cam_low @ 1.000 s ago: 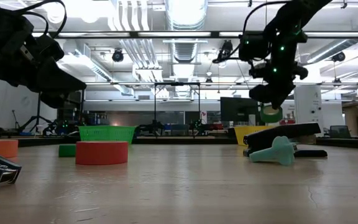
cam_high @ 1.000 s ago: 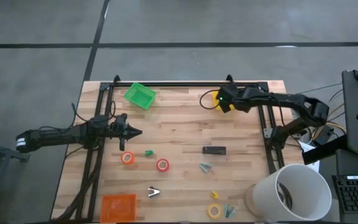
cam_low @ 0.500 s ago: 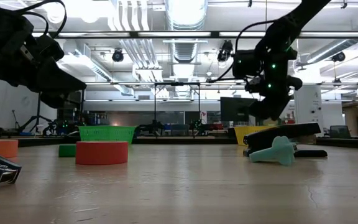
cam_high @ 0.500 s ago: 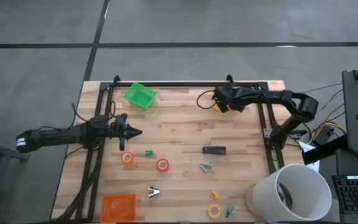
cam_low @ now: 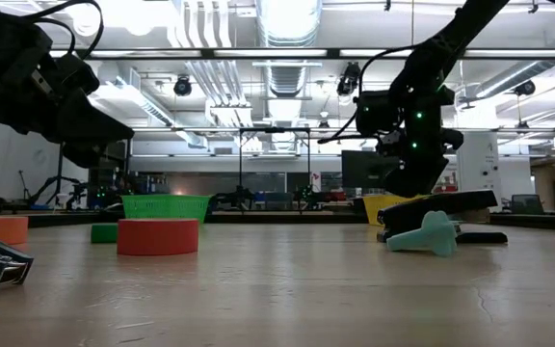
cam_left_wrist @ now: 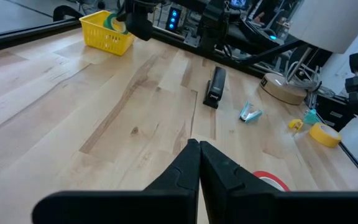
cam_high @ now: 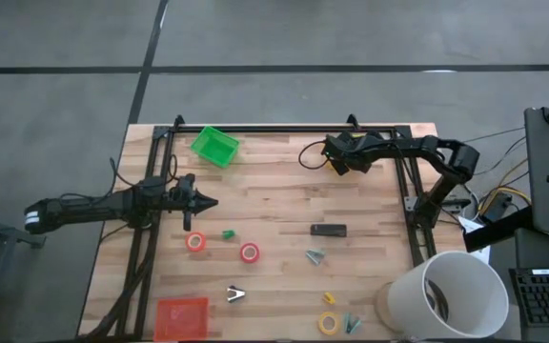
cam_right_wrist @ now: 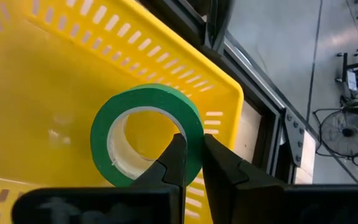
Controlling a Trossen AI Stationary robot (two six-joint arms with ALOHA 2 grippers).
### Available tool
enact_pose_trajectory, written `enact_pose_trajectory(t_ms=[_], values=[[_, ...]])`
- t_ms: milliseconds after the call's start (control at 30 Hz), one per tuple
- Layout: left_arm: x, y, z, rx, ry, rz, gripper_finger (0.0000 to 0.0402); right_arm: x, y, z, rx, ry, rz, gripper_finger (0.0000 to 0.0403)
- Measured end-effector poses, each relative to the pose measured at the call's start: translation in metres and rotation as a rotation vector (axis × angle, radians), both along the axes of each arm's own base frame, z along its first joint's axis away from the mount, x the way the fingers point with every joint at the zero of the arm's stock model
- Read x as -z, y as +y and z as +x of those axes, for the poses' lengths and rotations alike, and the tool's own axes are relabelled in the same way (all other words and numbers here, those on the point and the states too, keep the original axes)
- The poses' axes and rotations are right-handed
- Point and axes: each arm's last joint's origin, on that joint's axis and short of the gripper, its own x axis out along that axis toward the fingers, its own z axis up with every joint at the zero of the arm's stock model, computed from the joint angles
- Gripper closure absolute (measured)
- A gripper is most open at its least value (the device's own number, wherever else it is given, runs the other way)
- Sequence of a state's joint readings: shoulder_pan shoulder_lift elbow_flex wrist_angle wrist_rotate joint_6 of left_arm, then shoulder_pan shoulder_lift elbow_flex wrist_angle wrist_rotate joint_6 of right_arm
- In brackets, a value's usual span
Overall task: Pick and place Stapler, Stapler remover, tape
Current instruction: Put the green tape into the yellow bin, then put the yellow tape into the yellow bin
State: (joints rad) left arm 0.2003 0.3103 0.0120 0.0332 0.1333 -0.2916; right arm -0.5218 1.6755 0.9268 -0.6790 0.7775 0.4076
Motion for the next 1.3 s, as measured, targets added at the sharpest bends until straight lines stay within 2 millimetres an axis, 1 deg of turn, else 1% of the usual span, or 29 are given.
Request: enact_pose_trajectory(t_ms=[467, 567, 767, 900, 1067, 1300], values=[[0.000, 0.000, 0.000, 0.000, 0.000, 0.000, 0.0390, 0.000, -0.002, 0.001, -0.014, -0.024, 0.018, 0.0369], [0.000, 0.000, 0.000, 0.000, 0.000, 0.000, 0.0390, 0.000, -0.002, 0.001, -0.017, -0.021, 0.018, 0.0347], [0.000, 0.000, 0.000, 0.000, 0.000, 0.000, 0.0390, -0.001, -0.002, 0.001, -0.015, -0.017, 0.008, 0.0279], [0.000, 0.000, 0.000, 0.000, 0.000, 0.000, 0.0390, -0.001, -0.001, 0.001, -0.022, -0.009, 0.011, 0.0246], [0.000, 0.000, 0.000, 0.000, 0.000, 0.000, 0.0390, -0.006, 0.005, 0.003, -0.052, 0.001, 0.016, 0.0226], [0.000, 0.000, 0.000, 0.000, 0.000, 0.000, 0.0390, -0.023, 0.030, 0.012, -0.155, -0.044, -0.008, 0.0223]])
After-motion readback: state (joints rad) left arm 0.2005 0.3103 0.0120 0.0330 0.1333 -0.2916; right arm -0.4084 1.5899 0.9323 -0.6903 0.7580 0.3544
